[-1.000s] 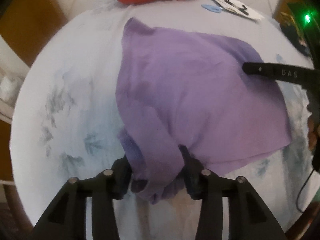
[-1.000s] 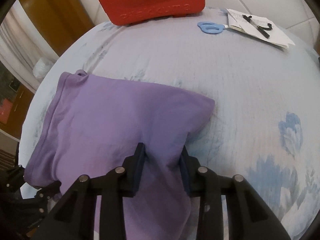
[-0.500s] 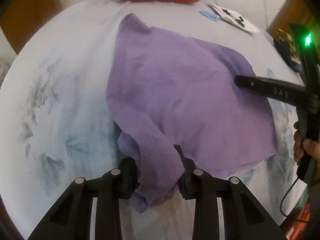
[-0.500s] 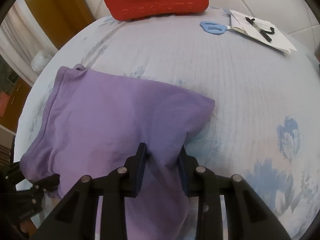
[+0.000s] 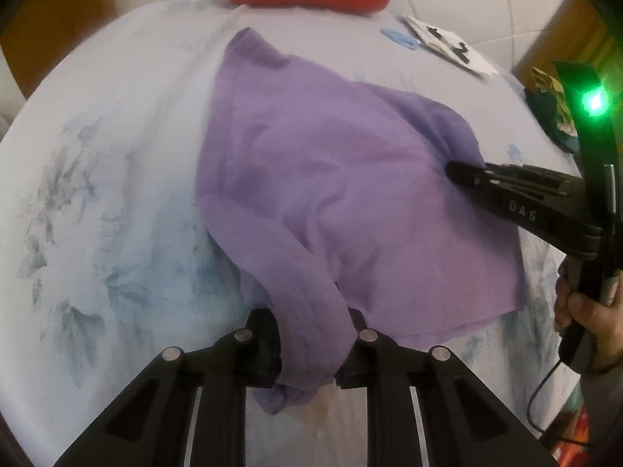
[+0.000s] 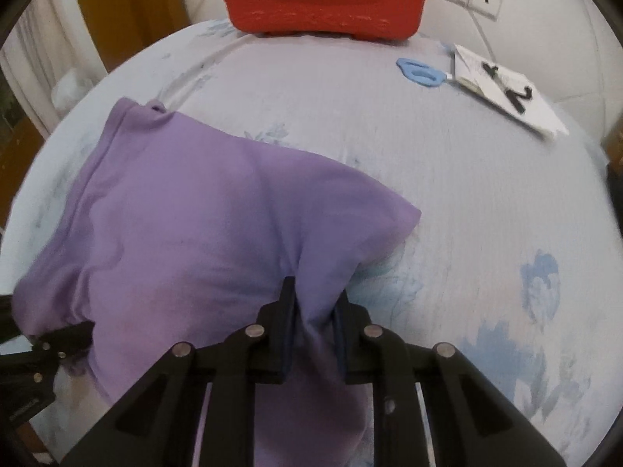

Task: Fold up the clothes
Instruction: 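Lift the folded shirt with both grippers and carry it toward the clothes stack, then lower the folded shirt onto the clothes stack and open both grippers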

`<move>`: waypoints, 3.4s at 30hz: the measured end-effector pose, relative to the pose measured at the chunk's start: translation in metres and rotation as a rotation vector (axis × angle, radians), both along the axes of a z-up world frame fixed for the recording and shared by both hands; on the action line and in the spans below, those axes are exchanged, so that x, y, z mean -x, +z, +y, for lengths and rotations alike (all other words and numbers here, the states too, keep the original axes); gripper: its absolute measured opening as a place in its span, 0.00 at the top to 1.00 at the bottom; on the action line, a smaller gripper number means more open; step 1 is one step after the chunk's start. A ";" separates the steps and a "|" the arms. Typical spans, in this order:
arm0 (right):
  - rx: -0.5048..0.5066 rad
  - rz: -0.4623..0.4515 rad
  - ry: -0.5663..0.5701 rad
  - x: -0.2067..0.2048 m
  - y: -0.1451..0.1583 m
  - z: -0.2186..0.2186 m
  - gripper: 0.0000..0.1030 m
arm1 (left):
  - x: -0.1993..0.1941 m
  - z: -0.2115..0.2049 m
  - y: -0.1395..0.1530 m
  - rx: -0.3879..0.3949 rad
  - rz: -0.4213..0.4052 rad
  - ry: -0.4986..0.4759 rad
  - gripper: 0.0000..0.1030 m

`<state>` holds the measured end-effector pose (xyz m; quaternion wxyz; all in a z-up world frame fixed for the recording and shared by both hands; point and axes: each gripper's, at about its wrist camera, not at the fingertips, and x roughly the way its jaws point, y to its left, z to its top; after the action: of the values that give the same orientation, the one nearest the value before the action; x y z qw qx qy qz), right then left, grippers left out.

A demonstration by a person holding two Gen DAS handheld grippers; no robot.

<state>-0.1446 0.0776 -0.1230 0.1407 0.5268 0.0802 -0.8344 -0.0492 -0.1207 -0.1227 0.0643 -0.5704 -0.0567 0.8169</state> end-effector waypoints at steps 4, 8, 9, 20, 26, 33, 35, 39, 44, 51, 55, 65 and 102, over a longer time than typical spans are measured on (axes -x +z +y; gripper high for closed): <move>-0.004 0.031 -0.004 -0.009 0.008 0.000 0.89 | -0.005 0.007 0.015 0.013 0.025 0.010 0.86; 0.042 0.116 0.005 -0.021 0.050 0.010 0.89 | -0.010 0.018 0.052 0.024 0.096 -0.020 0.87; 0.041 0.139 0.010 -0.023 0.062 0.013 0.89 | -0.010 0.021 0.062 0.032 0.117 -0.030 0.87; 0.019 0.261 -0.053 -0.031 0.134 0.068 0.89 | 0.003 0.083 0.113 0.022 0.203 -0.151 0.87; -0.004 0.267 -0.116 -0.031 0.153 0.127 0.89 | 0.023 0.154 0.127 0.006 0.210 -0.221 0.87; -0.002 0.296 -0.134 -0.011 0.187 0.229 0.89 | 0.053 0.264 0.154 0.004 0.264 -0.238 0.87; -0.001 0.315 -0.122 0.002 0.201 0.267 0.89 | 0.071 0.304 0.164 -0.001 0.281 -0.220 0.87; 0.009 0.356 -0.073 0.039 0.236 0.347 0.89 | 0.109 0.378 0.189 -0.014 0.317 -0.174 0.87; -0.003 0.417 -0.061 0.088 0.288 0.448 0.89 | 0.167 0.474 0.230 -0.039 0.371 -0.151 0.87; 0.069 0.402 -0.123 0.171 0.313 0.593 0.89 | 0.250 0.596 0.243 -0.048 0.363 -0.185 0.87; 0.093 0.304 -0.171 0.207 0.275 0.656 0.89 | 0.284 0.651 0.196 -0.044 0.276 -0.201 0.74; 0.056 0.103 -0.360 0.236 0.154 0.742 0.10 | 0.311 0.703 0.119 0.114 0.180 -0.228 0.28; 0.159 0.172 -0.345 0.085 0.161 0.694 0.00 | 0.240 0.702 0.168 0.101 0.353 -0.241 0.04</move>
<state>-0.2294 0.7711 0.0383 0.0294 0.4468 -0.0656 -0.8918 -0.2893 0.5815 0.0454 0.1417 -0.4236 0.0651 0.8923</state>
